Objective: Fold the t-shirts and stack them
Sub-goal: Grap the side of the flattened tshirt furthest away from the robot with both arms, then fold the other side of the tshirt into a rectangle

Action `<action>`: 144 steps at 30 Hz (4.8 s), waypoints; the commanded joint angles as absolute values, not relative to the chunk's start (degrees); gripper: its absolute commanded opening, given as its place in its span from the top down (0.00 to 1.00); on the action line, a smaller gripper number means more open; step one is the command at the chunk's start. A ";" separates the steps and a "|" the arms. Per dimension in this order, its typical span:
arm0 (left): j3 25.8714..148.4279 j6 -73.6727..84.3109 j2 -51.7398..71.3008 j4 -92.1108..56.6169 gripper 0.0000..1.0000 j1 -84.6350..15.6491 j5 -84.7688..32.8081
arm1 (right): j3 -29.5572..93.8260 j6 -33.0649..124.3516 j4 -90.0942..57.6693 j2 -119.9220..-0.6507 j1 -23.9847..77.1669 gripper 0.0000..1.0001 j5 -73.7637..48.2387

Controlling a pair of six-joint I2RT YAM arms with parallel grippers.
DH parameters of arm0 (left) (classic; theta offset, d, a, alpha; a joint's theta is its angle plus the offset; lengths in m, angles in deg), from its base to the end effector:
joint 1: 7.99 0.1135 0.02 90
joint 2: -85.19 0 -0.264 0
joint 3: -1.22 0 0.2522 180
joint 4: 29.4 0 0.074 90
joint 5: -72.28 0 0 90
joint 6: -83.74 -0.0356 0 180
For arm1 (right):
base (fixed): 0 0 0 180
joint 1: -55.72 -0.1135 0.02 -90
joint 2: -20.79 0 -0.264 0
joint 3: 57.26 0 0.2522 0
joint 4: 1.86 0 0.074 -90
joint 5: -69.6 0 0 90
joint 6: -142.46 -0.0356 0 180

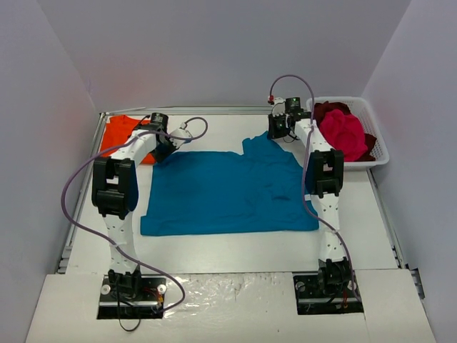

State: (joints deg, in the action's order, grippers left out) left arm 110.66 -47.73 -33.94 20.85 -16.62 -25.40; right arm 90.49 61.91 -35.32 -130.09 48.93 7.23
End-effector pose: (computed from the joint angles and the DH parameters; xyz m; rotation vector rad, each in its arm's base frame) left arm 0.4460 -0.0725 0.2071 1.1440 2.3370 0.0300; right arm 0.5811 0.0858 0.1653 -0.5679 2.0942 0.5042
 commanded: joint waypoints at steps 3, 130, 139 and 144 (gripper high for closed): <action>112.54 -45.11 -29.52 20.57 0.98 -16.52 -22.56 | 87.73 63.71 -38.46 -119.93 50.01 1.00 5.70; 70.18 -42.30 15.39 21.36 0.48 -17.13 -26.68 | 26.64 95.96 -70.99 -82.39 42.80 0.52 1.05; 68.42 -40.63 17.51 21.62 0.45 -17.22 -25.81 | 27.95 101.14 -73.88 -81.51 42.36 0.51 0.51; 69.38 -40.27 18.39 21.97 0.35 -16.17 -25.98 | 39.36 104.48 -83.46 -84.23 42.45 0.51 3.59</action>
